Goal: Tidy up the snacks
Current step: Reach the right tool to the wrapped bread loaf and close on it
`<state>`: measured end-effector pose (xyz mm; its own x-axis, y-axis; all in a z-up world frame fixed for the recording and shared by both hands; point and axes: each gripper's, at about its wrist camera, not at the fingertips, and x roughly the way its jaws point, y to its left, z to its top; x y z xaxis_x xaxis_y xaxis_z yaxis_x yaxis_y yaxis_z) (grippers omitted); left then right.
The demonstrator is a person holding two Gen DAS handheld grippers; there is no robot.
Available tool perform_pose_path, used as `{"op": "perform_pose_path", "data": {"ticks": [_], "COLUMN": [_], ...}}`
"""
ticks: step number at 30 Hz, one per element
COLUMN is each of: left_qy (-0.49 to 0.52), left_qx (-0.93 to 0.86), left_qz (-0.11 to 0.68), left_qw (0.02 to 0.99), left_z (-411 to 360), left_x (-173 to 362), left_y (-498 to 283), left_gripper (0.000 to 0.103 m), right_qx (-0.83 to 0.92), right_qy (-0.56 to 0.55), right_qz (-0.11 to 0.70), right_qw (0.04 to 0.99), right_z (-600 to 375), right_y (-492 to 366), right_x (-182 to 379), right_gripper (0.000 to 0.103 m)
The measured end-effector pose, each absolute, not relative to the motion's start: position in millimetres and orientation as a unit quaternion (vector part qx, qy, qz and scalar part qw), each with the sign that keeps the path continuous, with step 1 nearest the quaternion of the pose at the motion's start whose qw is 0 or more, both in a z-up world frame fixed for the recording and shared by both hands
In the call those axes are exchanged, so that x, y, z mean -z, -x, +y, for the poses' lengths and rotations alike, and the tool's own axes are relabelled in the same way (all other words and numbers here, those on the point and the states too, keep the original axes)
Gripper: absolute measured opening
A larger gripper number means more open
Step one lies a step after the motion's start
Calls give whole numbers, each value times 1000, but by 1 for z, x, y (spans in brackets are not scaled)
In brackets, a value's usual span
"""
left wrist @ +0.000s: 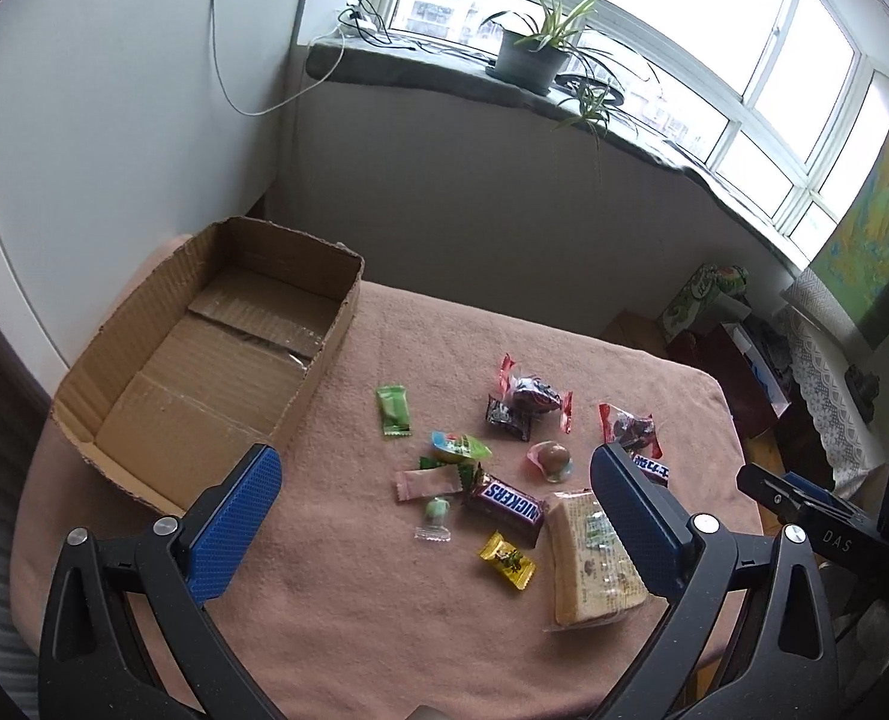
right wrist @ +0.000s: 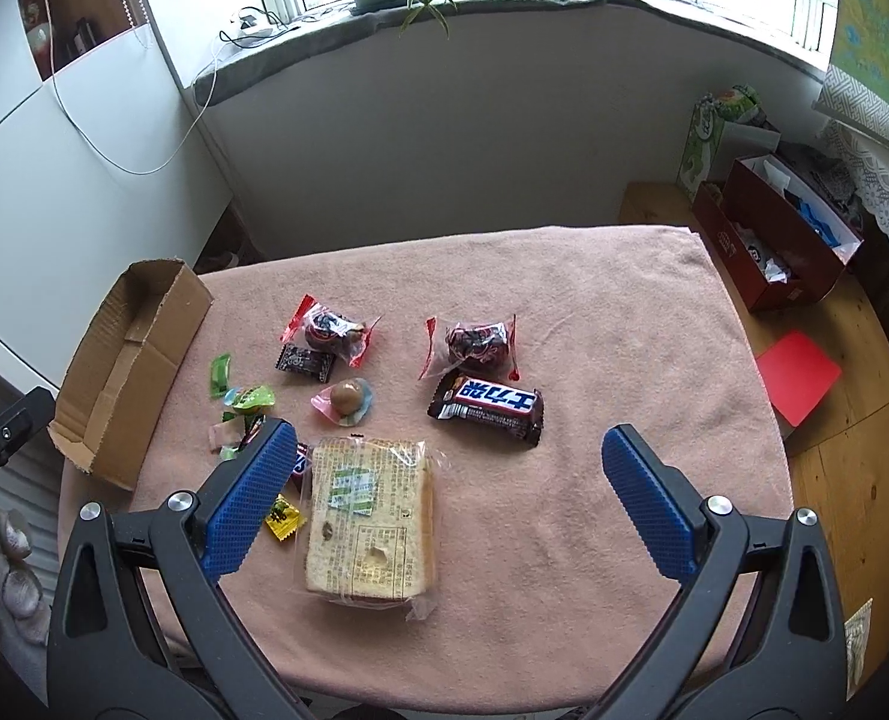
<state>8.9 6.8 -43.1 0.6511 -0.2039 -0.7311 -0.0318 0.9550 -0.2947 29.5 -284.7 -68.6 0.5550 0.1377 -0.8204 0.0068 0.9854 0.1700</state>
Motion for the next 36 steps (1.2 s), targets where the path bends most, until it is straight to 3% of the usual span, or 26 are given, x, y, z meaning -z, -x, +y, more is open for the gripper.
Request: {"op": "perform_pose_path", "data": {"ticks": [2, 7, 12, 16, 18, 22, 36], "left_qy": [152, 162, 175, 185, 191, 193, 194], "left_qx": [58, 96, 137, 166, 178, 204, 236], "left_qz": [426, 464, 500, 528, 540, 556, 594], "left_qw": [890, 866, 837, 812, 800, 783, 745], "left_z": [5, -7, -24, -38, -44, -58, -82], "left_x": [49, 70, 91, 107, 114, 124, 156], "left_y": [-11, -19, -24, -27, -28, -28, -35], "left_gripper": [100, 80, 51, 43, 43, 41, 34], "right_qx": [-45, -69, -102, -121, -130, -141, -167], "right_qy": [-90, -110, -120, -152, -174, -197, -227], "right_qz": [485, 509, 537, 558, 569, 589, 617], "right_qw": [869, 851, 829, 807, 793, 771, 735], "right_z": [-289, -293, -288, -289, -290, -291, -286], "right_y": [-31, -32, -34, -39, -43, -50, -60], "right_x": [77, 98, 117, 133, 141, 157, 180], "right_gripper": [103, 101, 93, 93, 91, 76, 59]}}
